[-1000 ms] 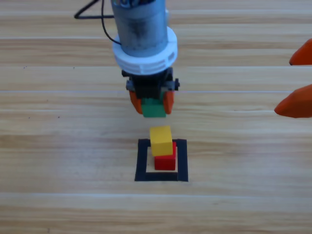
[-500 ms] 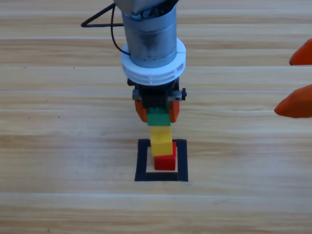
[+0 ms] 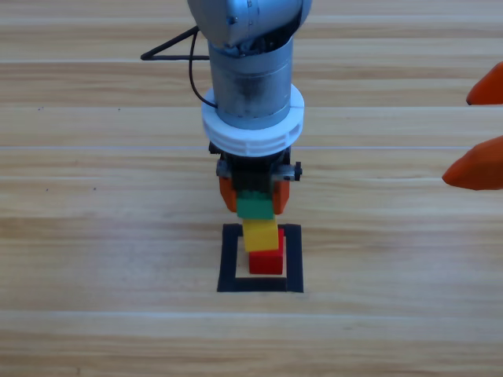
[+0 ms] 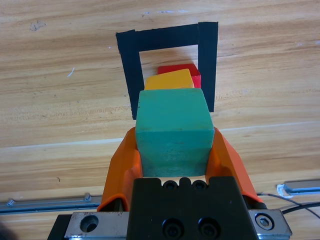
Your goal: Stack the blocks in the rectangular block: red at the bottom, yellow in the middle, green on top
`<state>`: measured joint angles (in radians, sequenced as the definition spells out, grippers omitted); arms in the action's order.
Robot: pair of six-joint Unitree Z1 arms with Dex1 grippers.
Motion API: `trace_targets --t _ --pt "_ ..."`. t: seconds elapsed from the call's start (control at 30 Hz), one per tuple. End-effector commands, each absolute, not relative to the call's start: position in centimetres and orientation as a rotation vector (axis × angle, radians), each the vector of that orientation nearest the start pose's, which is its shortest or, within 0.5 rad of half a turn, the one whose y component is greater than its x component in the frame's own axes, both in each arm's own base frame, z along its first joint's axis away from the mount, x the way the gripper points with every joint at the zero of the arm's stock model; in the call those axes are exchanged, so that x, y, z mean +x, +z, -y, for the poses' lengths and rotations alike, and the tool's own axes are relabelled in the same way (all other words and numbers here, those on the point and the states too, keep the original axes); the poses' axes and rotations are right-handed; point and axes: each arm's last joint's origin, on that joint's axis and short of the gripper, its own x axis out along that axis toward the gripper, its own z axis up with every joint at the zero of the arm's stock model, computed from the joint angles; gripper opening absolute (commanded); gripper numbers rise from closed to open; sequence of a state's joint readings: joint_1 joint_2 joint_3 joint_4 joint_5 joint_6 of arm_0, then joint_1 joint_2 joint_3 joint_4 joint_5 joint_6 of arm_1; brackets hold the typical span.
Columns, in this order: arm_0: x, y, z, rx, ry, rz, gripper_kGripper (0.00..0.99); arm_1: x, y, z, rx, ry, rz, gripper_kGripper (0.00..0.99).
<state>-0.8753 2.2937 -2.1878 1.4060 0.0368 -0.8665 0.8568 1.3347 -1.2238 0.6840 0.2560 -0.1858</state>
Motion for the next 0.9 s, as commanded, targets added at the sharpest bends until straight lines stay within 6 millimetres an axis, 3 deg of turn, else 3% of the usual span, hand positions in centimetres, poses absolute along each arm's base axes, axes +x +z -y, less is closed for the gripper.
trace_targets --t 0.03,0.9 --pt "29.3 25.8 36.1 0.045 0.011 -1.541 0.0 15.1 38.0 -18.5 -0.415 1.111 -0.768 0.979" --pt "29.3 24.8 36.8 0.058 -0.007 -1.569 0.0 15.2 37.9 -18.6 -0.414 1.115 -0.773 0.979"
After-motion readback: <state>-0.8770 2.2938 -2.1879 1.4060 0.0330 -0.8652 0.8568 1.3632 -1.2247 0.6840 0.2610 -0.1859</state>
